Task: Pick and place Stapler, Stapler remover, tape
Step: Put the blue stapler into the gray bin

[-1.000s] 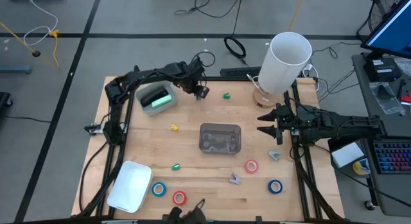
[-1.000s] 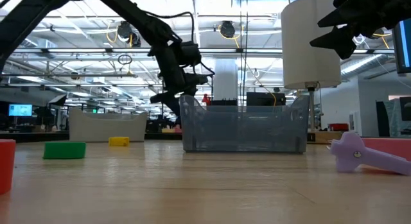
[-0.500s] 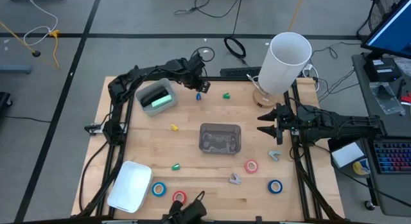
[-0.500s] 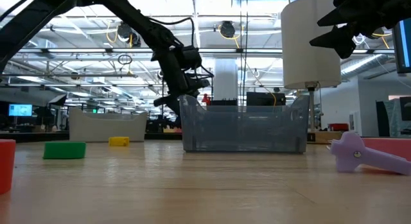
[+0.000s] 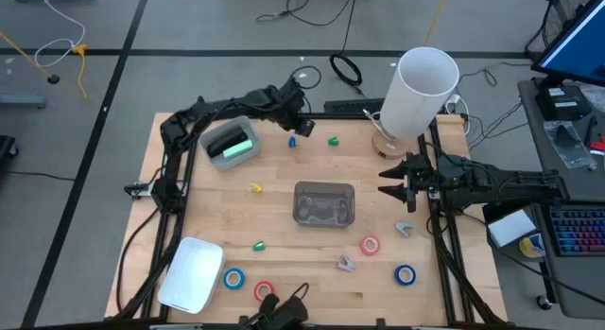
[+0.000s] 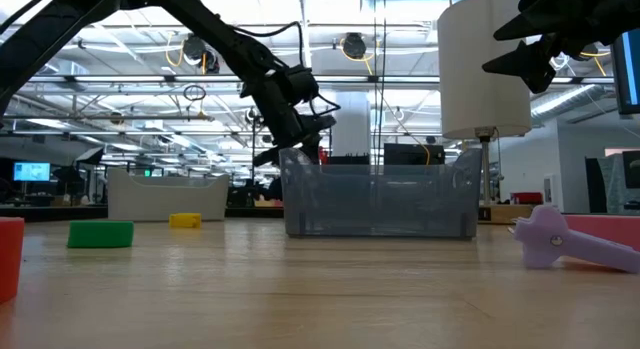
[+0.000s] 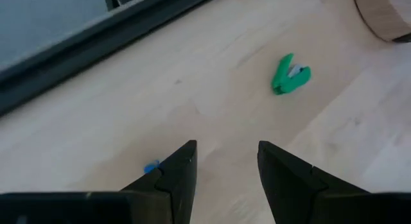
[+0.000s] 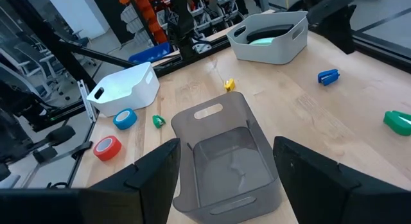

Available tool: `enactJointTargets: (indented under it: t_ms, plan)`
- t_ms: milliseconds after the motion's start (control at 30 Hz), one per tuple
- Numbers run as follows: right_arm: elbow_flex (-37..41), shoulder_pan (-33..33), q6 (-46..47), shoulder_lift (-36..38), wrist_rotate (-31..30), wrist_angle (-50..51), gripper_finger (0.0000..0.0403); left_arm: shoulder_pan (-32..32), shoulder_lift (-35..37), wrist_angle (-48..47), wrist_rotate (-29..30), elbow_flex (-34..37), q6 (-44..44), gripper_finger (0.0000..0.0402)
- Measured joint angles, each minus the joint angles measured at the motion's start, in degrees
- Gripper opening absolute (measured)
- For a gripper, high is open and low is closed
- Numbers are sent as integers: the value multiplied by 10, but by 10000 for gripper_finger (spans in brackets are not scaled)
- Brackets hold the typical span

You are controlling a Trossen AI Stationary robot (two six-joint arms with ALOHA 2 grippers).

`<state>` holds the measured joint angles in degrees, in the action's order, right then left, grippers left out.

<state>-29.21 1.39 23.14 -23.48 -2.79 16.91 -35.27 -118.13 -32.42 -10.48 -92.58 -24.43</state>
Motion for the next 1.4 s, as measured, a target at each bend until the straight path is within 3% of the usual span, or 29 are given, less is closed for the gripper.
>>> enactJointTargets:
  t_ms: [267,867,1400]
  plan:
    - [0,0,0,0,0,0,242,-3,0,-58,87,0,-42,163]
    - [0,0,3,0,0,-1,242,-13,-39,-65,34,1,-88,163]
    - [0,0,33,0,0,-4,242,-5,-77,-82,24,-2,-91,163]
